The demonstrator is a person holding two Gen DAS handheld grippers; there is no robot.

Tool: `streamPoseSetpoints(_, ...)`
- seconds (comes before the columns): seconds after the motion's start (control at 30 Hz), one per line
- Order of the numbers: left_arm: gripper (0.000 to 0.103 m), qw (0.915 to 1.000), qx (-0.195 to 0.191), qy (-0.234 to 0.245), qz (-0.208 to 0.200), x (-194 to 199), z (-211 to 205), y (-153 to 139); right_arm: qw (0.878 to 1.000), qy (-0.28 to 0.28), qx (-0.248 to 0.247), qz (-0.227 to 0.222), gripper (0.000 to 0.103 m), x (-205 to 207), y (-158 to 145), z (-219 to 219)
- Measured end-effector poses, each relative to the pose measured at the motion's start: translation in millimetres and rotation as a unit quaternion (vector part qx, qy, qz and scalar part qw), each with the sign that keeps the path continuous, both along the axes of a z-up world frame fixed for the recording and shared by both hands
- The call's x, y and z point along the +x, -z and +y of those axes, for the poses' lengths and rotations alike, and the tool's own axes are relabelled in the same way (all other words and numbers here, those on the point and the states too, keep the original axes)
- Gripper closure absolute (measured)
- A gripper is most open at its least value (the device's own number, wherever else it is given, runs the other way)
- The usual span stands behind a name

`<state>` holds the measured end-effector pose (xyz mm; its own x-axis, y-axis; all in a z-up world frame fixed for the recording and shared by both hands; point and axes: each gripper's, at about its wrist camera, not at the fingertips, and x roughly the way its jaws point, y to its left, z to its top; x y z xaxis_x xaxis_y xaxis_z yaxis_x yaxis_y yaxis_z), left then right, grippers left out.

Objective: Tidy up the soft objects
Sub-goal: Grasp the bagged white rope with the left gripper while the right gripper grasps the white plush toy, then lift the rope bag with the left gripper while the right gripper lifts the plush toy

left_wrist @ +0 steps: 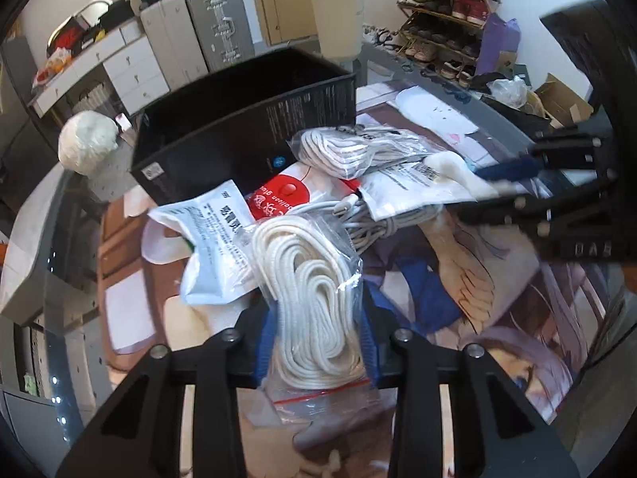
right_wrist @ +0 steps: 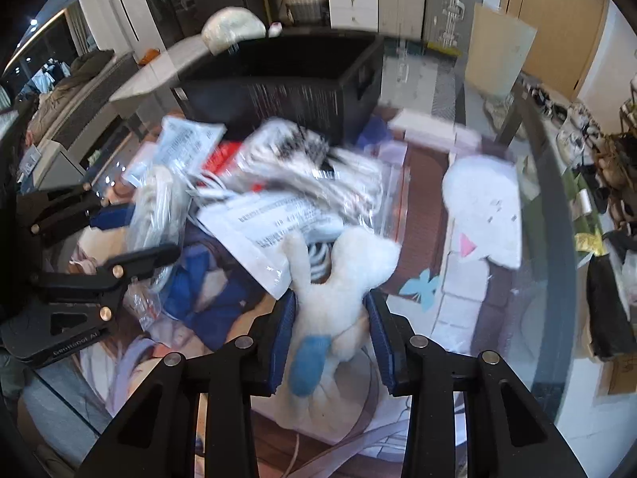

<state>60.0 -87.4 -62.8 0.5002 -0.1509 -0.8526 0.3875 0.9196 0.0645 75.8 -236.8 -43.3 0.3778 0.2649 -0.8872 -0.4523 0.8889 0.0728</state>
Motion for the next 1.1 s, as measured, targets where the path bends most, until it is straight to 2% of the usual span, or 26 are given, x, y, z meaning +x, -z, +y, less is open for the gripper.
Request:
streamPoseSetpoints(0.1, 0.069, 0.9999, -0.003, 0.007, -0.015, -12, 7, -9, 0.999, 0.0, 0.018, -0.027, 0.066, -4, -17, 1)
streamPoseSetpoints(0.37, 0.069, 0.9987, -0.026, -0.018, -0.041, -21, 36, -27, 0.996, -0.032, 0.053, -0.057, 0.068, -29, -41, 18)
streamPoseSetpoints(0.57, 0.069, 0.999, -0.025, -0.024, -0.03, -19, 40, -17, 0.997, -0.066, 0.04, -0.028, 0.07, -30, -18, 45)
streamPoseSetpoints(0.7, 0.069, 0.9993, -0.026, -0.022, -0.014, -18, 37, -7, 0.997, -0.065, 0.04, -0.028, 0.07, -31, -18, 45)
streamPoseSetpoints(0.9, 0.069, 0.9989, -0.026, -0.031, -0.025, -19, 39, -11, 0.996, -0.068, 0.044, -0.029, 0.071, -30, -16, 46)
streamPoseSetpoints(1.0, 0.069, 0.9984, -0.027, -0.034, -0.036, -19, 39, -16, 0.994, -0.073, 0.062, -0.054, 0.071, -35, -33, 44)
streamPoseSetpoints(1.1, 0.069, 0.9968, -0.036, -0.039, -0.06, -21, 39, -28, 0.988, -0.075, 0.083, -0.11, 0.071, -44, -55, 43)
